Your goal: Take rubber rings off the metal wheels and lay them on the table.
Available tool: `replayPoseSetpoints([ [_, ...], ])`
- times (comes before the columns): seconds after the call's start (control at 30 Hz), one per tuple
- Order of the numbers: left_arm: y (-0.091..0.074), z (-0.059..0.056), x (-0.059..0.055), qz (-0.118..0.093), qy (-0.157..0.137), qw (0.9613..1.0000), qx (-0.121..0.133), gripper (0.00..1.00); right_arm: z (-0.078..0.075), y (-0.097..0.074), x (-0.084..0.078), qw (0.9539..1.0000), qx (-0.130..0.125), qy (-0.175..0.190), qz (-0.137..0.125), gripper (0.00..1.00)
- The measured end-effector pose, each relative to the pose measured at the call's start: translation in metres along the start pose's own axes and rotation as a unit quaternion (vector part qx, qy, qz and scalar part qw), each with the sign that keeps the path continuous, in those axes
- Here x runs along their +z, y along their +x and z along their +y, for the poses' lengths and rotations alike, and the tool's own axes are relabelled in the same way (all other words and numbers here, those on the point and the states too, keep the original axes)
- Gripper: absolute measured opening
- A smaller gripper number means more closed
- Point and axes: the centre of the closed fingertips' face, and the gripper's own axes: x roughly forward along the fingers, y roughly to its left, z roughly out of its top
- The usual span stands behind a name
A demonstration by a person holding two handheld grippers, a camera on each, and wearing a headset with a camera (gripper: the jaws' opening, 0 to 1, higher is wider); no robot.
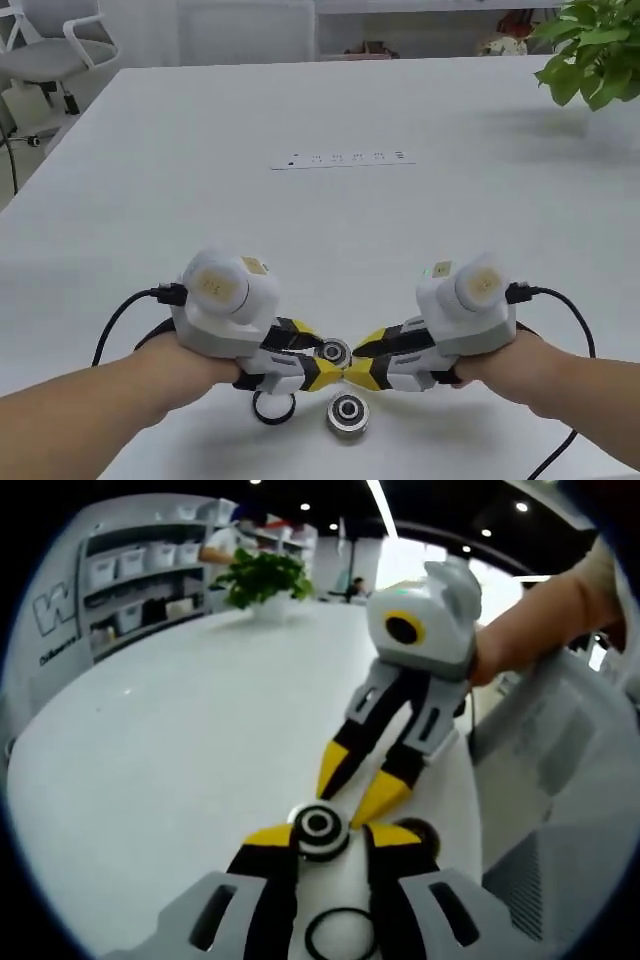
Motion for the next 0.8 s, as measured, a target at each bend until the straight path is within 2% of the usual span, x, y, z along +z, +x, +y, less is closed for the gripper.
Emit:
replayPoseSetpoints([
  [0.27,0.0018,0.0018,0.0007,0.01,0.025,0.9996,0.008,0.2,0.0011,0.0012,0.0007,1.0,0.001,-0.009,-0.001,0.16],
  [0.37,0.003,0.0058,0.0013,0.017,0.043,0.9988,0.018,0.14,0.001,0.0016,0.0009,0.9999,0.0,-0.011,-0.001,0.16],
  [0.6,0.0044,0.0061,0.0014,0.017,0.045,0.9987,0.017,0.13,0.0012,0.0024,0.0009,0.9997,-0.001,-0.022,-0.001,0.17],
  [0.8,0.0047,0.0065,0.0015,0.01,0.039,0.9988,0.028,0.13,0.0012,0.0025,0.0008,0.9997,-0.006,-0.023,0.001,0.17],
])
